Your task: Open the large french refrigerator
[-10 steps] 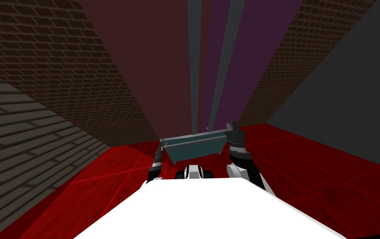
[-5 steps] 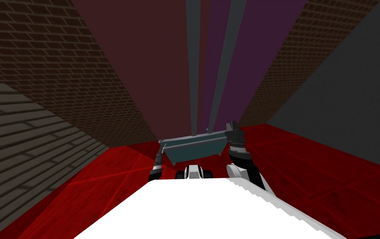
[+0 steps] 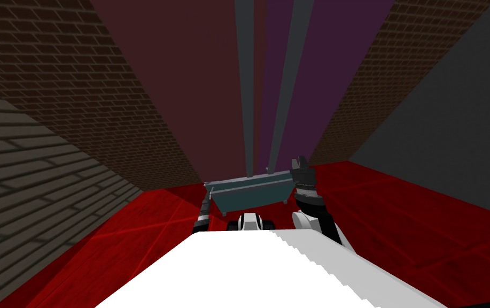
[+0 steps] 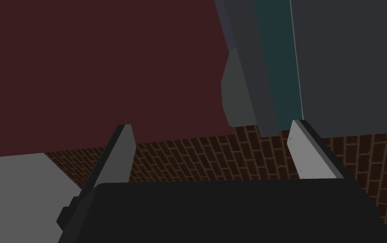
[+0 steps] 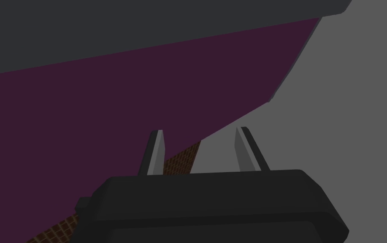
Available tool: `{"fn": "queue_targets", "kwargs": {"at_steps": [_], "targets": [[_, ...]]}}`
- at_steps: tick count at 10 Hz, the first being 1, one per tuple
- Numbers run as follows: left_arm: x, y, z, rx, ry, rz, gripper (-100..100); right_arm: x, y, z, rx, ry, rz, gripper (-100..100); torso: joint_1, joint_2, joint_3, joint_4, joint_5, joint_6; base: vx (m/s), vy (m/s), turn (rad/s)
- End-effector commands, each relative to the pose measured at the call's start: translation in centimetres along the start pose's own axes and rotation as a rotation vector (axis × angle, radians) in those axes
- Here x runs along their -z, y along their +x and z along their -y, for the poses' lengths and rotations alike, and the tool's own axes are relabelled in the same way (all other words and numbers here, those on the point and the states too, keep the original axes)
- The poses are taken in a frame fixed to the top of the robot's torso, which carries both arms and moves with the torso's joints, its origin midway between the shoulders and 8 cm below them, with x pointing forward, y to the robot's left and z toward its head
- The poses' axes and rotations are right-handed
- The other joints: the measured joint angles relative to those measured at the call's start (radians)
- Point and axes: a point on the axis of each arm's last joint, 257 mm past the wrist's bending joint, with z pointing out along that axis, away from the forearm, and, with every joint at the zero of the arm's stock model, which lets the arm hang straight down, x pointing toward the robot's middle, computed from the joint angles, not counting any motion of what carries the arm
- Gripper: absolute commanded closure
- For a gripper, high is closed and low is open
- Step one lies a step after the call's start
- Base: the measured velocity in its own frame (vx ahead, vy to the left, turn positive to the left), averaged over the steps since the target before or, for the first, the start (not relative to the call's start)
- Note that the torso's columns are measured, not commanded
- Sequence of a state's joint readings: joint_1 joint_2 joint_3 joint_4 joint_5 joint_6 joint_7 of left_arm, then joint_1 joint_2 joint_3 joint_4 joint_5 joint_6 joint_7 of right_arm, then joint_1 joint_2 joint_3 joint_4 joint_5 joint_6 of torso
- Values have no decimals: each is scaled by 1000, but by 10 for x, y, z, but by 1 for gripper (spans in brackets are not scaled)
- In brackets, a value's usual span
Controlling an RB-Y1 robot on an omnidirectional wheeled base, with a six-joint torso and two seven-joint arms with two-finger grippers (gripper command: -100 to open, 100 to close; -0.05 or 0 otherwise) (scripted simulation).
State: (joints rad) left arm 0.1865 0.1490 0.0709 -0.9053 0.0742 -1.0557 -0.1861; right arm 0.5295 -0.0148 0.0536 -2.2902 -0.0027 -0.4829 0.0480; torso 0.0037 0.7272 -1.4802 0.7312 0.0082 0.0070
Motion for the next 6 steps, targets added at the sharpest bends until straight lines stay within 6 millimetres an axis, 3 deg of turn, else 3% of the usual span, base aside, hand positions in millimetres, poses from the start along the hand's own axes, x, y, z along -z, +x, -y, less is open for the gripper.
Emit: {"fn": "queue_targets", "kwargs": {"at_steps": [1,6], "targets": [[14,16,-16,9,-43,-19,-100,0,0,0,0,0,0,0,1,-3,-1,-2,2,1,38,-15,10],[29,29,-32,14,-87,-34,-100,0,0,0,0,0,0,0,-2,-8,-3,-2,2,5,38,-31,10]]}}
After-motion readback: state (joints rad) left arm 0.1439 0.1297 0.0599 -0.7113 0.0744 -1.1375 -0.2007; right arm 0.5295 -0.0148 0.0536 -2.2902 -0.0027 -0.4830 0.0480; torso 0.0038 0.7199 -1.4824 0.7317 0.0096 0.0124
